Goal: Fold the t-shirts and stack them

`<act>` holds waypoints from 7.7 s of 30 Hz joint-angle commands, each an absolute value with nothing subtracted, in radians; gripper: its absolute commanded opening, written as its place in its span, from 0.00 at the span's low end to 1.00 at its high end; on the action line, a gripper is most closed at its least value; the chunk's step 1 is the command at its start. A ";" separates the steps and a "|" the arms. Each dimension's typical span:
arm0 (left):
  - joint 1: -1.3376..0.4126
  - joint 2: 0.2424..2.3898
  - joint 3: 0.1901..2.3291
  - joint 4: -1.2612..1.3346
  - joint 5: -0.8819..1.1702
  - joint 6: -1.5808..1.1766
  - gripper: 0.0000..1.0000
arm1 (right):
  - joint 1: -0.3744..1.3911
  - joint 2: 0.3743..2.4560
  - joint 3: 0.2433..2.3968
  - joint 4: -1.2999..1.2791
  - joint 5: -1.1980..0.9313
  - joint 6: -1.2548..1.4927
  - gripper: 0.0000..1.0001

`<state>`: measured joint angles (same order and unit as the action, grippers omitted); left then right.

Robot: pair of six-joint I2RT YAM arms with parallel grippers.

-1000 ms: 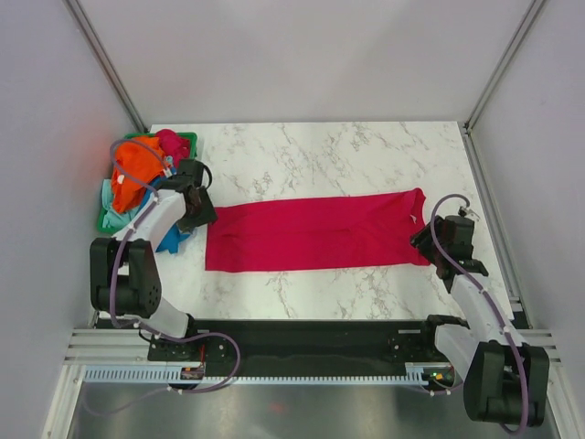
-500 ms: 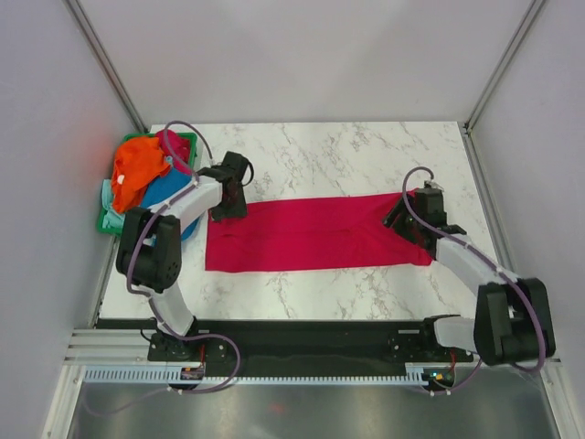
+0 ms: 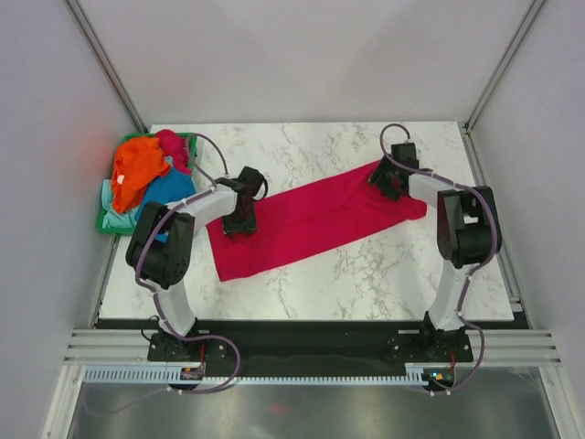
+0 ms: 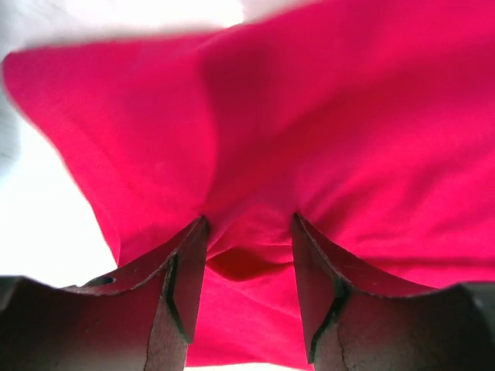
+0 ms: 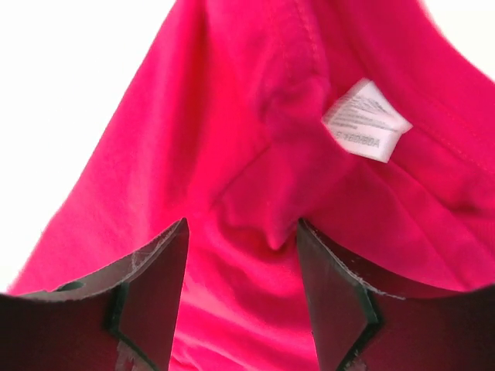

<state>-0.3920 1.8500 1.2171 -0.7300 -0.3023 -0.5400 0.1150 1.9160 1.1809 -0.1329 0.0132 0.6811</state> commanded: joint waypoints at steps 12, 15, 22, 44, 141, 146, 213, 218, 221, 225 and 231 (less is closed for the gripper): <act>-0.948 1.819 1.014 -0.465 0.189 -0.891 0.54 | 0.251 2.767 2.343 -0.241 -0.239 0.790 0.84; -0.999 1.881 1.052 -0.460 0.205 -0.920 0.53 | 0.270 2.862 2.442 -0.197 -0.232 0.814 0.86; -1.115 1.746 0.980 -0.537 0.163 -0.986 0.54 | 0.265 2.895 2.431 -0.081 -0.244 0.825 0.88; -1.200 1.398 1.296 -1.031 -0.291 -0.979 0.63 | 0.256 2.427 2.330 -0.041 -0.542 0.614 0.98; -0.873 1.170 0.960 -0.666 -0.172 -0.913 0.02 | 0.552 0.942 0.742 -0.525 0.021 0.752 0.00; -0.770 1.308 1.139 -0.663 -0.132 -0.779 0.02 | 0.480 1.142 0.908 -0.483 0.042 0.643 0.00; -0.436 1.684 0.934 -0.233 0.275 -0.690 0.56 | 0.199 1.643 0.710 -0.011 -0.440 0.583 0.70; -0.448 1.605 0.898 -0.216 0.275 -0.719 0.56 | 0.199 1.667 0.706 -0.009 -0.439 0.572 0.69; -0.453 1.569 0.884 -0.212 0.255 -0.723 0.56 | 0.199 1.686 0.703 0.018 -0.440 0.569 0.68; -0.457 1.514 0.870 -0.215 0.272 -0.744 0.53 | 0.198 1.707 0.704 0.023 -0.452 0.565 0.67; -0.465 1.584 0.899 -0.215 0.244 -0.730 0.56 | 0.198 1.721 0.712 0.023 -0.457 0.557 0.66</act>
<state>-0.4606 1.5425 0.8791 -0.2394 0.2623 -0.7097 0.1936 1.6642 0.7315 0.0898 -0.5224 0.5980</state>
